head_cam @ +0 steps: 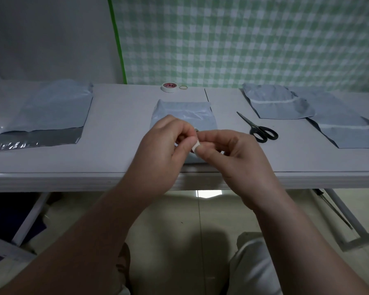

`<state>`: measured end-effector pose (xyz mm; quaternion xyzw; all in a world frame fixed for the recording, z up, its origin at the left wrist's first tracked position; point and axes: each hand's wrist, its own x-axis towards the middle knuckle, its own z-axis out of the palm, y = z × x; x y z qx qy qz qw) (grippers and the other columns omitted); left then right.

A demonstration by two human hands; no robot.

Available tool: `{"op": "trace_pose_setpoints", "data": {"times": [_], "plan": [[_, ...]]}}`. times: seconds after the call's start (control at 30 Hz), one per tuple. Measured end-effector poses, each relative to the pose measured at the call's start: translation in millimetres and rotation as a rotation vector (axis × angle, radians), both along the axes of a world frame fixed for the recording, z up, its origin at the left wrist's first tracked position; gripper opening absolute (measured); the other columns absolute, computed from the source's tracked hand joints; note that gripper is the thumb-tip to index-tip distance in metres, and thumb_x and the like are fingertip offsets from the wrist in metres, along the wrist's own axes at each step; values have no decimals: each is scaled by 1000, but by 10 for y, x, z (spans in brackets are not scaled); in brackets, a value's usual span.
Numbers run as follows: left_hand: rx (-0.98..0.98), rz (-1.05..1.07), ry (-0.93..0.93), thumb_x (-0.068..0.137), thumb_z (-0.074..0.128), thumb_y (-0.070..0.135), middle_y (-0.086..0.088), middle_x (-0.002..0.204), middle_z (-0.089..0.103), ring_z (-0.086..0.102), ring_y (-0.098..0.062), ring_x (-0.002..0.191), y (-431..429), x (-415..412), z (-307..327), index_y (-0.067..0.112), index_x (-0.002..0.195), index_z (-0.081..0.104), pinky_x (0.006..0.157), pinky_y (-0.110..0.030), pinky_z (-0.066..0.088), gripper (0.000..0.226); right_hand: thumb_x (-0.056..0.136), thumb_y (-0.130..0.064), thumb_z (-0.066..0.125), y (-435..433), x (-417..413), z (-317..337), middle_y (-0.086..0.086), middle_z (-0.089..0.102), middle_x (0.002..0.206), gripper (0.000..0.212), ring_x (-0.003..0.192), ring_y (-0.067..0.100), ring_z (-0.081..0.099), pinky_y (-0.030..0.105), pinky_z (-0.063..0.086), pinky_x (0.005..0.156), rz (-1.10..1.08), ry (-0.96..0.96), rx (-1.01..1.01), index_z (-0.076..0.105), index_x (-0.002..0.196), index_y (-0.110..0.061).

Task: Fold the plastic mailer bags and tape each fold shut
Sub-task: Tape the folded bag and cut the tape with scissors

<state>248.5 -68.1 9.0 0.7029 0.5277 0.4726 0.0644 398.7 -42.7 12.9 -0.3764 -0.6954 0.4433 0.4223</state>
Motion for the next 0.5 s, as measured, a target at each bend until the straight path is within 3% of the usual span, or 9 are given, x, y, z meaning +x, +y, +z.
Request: {"op": "trace_pose_setpoints", "data": {"times": [0.07,0.13,0.17,0.27,0.4,0.5], "plan": [[-42,15,-84,88,48,20,11,79,53,53,-4,77,15,5,-27,19,80,54,69,-14,43,10,87,-20,65,12,3,-5,0,72,83,12,80,12,63,18,48,75,14,-40,29,73,93,-14],[-90,24,-222,90,46,22,4,78,57,56,-13,76,26,9,-42,17,80,54,72,-29,50,14,90,-22,63,23,-3,-35,1,69,80,15,74,10,58,17,42,69,47,-117,95,72,85,-11],[-88,51,-242,90,45,23,2,78,57,56,-14,75,31,13,-52,17,80,53,74,-28,50,14,91,-23,61,24,-11,-58,3,67,78,18,72,11,57,19,41,66,57,-140,130,70,83,-9],[-4,217,-74,90,44,19,5,80,50,45,-8,73,44,46,-71,17,81,47,70,-7,34,10,86,-31,58,7,-45,-86,-2,64,73,25,71,17,57,26,42,66,1,-153,190,67,76,-11],[72,331,-75,93,46,8,0,80,53,51,-19,74,-7,109,-15,18,85,44,64,-18,30,12,88,-35,62,66,-82,-119,-5,65,68,26,66,20,57,30,43,66,-124,-207,162,62,68,-18],[144,351,-141,94,41,12,0,74,58,55,-15,70,-25,-9,111,18,90,45,63,-20,37,9,87,-33,62,144,18,-210,3,64,67,28,69,19,58,30,42,67,-265,-220,88,62,68,-13]]}}
